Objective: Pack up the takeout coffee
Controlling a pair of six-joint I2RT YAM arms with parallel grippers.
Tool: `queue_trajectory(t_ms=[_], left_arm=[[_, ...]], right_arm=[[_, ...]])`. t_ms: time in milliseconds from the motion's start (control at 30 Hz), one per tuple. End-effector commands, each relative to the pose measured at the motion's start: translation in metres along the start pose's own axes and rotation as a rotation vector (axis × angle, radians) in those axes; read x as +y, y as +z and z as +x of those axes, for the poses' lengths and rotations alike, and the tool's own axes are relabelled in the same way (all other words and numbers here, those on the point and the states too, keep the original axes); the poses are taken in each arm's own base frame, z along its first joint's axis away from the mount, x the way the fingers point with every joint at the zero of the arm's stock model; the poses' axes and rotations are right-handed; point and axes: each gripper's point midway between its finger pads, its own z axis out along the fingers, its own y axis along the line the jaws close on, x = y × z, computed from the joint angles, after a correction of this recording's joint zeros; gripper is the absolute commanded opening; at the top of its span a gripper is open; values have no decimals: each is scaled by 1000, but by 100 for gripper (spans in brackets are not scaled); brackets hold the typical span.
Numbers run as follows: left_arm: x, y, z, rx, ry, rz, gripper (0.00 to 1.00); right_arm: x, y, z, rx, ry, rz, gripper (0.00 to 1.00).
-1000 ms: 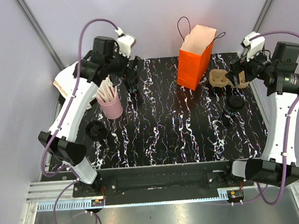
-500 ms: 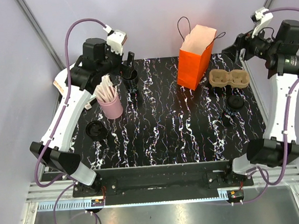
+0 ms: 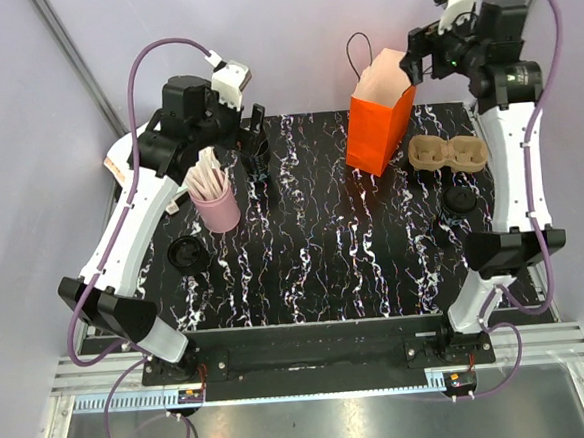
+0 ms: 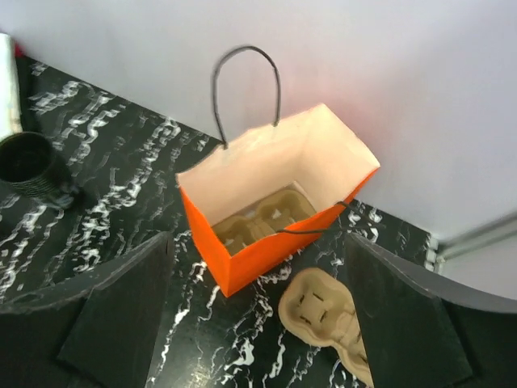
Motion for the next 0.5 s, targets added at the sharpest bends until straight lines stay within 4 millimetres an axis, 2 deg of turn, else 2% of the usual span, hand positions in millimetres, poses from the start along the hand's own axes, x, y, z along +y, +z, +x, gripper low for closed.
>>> queue_trajectory(t_ms=[0,67,100,333,467], left_arm=[[-7,-17,-19,-80,41,29,99],[-6,-18,-18,-76,49,21,99],[-6,-17,-17,-75,51,23,99],[-6,-16,-12,-63,61,24,99],[-7,-15,-11,-61,59,31,99]], right_arm=[[-44,4,4,53,6,248,90],[-55,13,13,78,36,301,88],[-56,14,11,70,38,304,88],[-63,28,27,96,138,352,81],[-64,32,30,104,73,330,81]])
